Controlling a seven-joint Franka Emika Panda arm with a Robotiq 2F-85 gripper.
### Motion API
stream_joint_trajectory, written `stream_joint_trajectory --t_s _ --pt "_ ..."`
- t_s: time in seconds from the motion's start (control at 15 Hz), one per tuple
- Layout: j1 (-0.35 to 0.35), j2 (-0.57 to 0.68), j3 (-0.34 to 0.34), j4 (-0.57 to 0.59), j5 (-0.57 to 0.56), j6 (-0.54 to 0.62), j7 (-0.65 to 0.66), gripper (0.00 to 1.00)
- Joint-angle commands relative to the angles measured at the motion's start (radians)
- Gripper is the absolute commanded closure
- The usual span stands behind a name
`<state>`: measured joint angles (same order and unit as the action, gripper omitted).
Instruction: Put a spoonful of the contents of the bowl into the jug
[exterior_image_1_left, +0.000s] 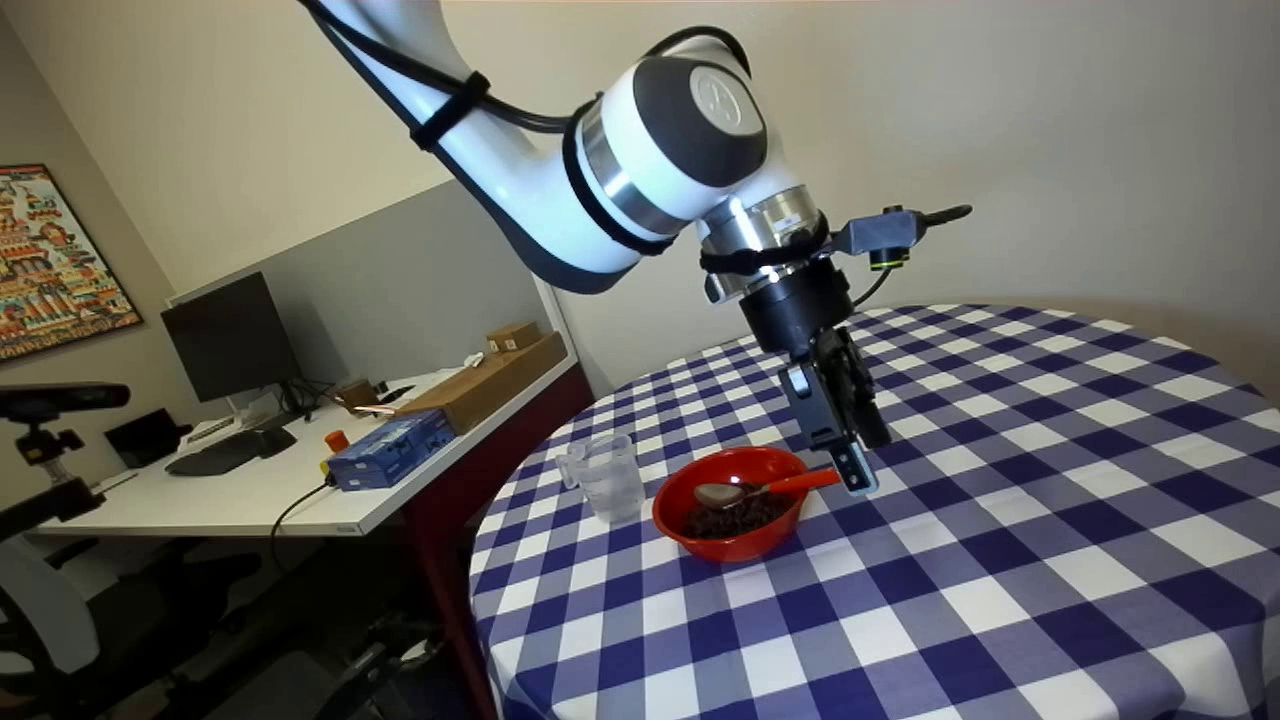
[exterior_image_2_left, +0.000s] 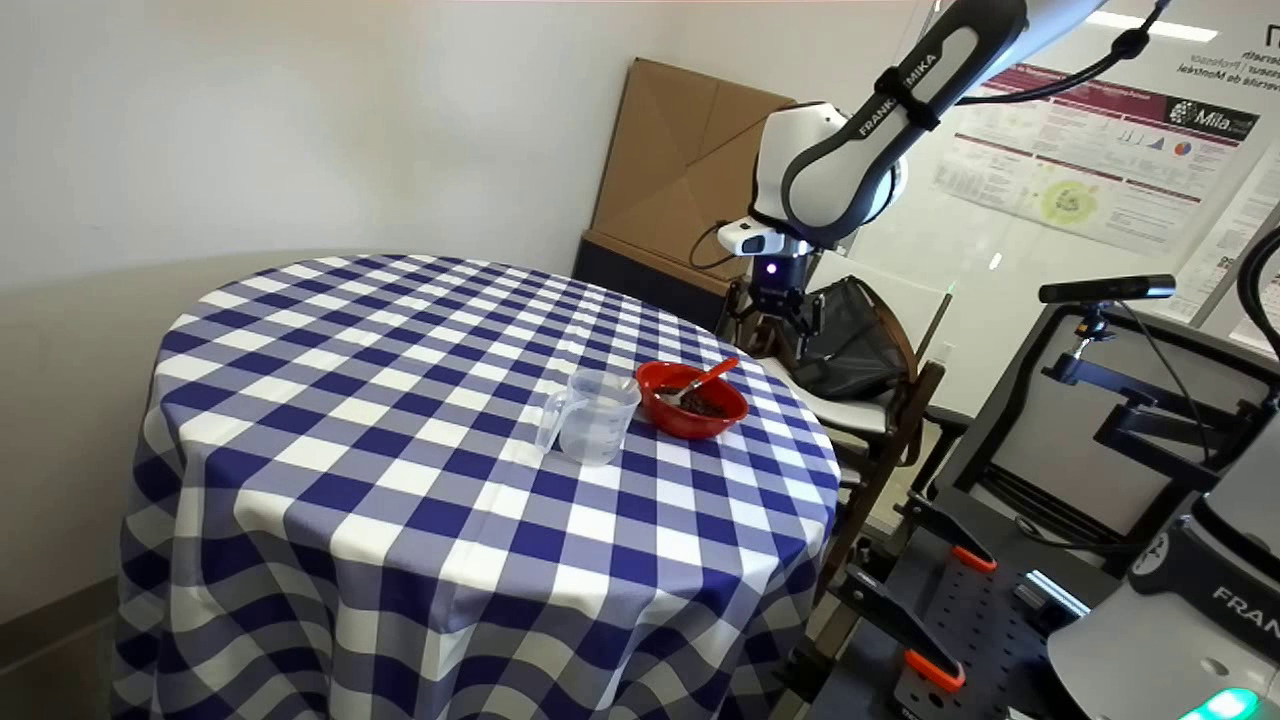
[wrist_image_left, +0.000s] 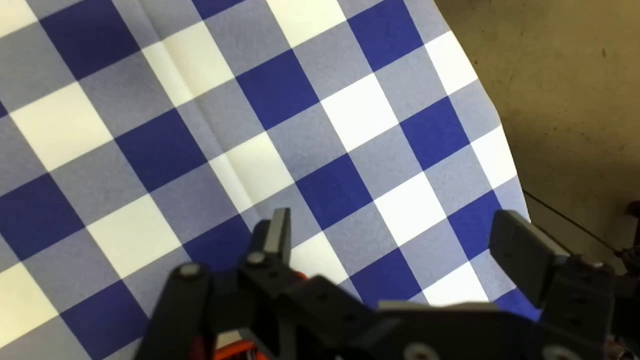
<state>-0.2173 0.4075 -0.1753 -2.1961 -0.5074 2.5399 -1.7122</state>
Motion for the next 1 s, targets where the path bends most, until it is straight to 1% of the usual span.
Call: stream_joint_trajectory --t_s 0.0,0.4,0.93 --pt "0.009 0.035 -0.006 0.005 -0.035 0.044 0.015 0.0" --pt "0.022 0.072 -0.003 0.011 -0.041 0.102 0.021 0.0" --pt "0.038 0.089 -0.006 0.008 -0.039 0.176 0.027 0.0"
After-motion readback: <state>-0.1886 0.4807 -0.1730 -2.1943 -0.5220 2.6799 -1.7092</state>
